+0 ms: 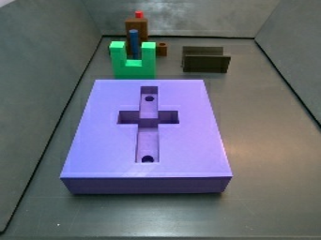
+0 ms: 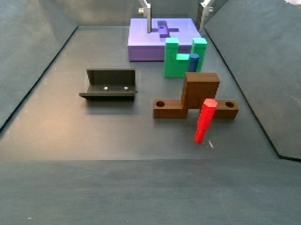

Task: Pick up the green object. Move up. Move to above the board. Insert the green object.
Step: Pick up the green object.

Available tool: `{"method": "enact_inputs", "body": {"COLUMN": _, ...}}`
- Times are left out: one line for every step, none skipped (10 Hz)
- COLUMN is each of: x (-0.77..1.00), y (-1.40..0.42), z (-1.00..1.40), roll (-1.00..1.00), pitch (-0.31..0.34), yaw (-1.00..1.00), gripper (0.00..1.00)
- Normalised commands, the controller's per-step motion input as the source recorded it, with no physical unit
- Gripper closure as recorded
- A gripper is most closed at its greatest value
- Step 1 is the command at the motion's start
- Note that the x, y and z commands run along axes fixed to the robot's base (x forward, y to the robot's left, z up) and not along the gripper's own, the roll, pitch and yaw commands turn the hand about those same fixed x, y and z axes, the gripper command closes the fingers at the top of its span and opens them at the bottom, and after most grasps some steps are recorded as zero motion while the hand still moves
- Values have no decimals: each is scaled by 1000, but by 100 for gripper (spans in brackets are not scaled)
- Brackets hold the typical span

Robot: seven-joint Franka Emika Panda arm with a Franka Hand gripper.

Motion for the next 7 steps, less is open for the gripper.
{"method": "enact_inputs", "body": {"x": -100, "y": 0, "z": -120, "roll": 20, "pitch": 0, "yaw": 0, "gripper": 0}}
{"method": "enact_inputs", "body": {"x": 80, "y": -143, "z": 0, "roll": 129, "pitch": 87, "yaw": 0, "gripper": 0}}
{"method": "enact_inputs", "body": {"x": 157, "y": -74, "z": -51, "roll": 0, "pitch": 6, "yaw": -43, "gripper": 0}}
{"method": "enact_inputs", "body": {"x": 140, "y": -569, "z": -80, "roll": 0, "pitch": 4, "yaw": -11, "gripper": 0}}
{"method": "enact_inputs", "body": {"x": 60, "y": -783, "z": 0, "roll": -153, "pitch": -33, "yaw": -71, "gripper": 0}}
{"method": "enact_inputs", "body": {"x": 111, "y": -786, "z": -29, "roll": -161, "pitch": -49, "yaw": -71, "gripper": 0}}
{"method": "enact_inputs", "body": {"x": 189, "y": -643, "z": -254, "roll": -221, "pitch": -66, "yaw": -6, "gripper": 0}}
